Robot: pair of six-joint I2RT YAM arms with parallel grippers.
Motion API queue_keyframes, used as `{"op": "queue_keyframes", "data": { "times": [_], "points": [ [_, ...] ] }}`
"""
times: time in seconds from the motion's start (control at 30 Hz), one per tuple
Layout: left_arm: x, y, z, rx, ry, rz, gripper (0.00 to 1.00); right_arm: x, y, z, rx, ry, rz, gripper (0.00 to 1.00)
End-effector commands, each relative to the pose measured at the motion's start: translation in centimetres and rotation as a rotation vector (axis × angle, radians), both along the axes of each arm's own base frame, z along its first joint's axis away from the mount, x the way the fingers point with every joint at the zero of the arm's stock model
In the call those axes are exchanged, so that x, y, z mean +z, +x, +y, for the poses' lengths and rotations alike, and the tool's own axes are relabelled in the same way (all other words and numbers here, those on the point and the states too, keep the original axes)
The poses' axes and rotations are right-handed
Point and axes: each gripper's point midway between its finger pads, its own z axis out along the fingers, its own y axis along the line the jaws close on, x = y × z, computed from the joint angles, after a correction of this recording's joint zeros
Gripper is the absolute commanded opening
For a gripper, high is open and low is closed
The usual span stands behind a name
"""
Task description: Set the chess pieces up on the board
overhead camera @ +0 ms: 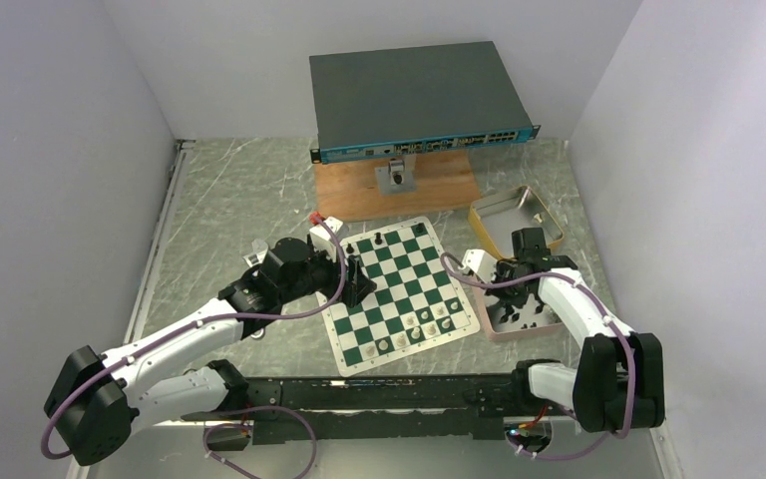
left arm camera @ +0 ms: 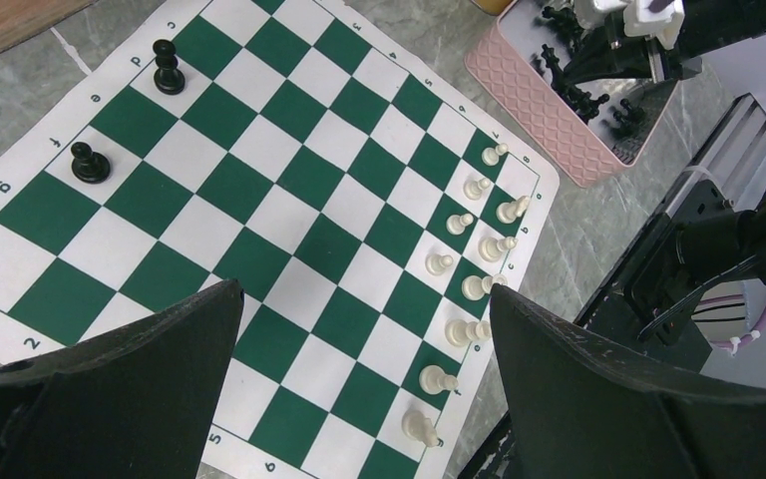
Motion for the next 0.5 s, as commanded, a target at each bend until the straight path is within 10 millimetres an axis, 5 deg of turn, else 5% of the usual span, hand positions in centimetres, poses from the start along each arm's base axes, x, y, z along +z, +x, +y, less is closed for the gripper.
{"op": "queue_keyframes", "data": {
  "times": [0.0, 0.47],
  "points": [
    [1.3, 0.2, -0.6, -0.021, -0.036, -0.027, 0.99, 0.9, 1.4, 0.2, 0.127, -0.025, -0.063, 0.08],
    [1.1, 0.1, -0.2, -0.009, -0.025, -0.033, 0.99, 0.9, 3.0, -0.2, 0.331, -0.105, -0.034, 0.12]
  ]
}}
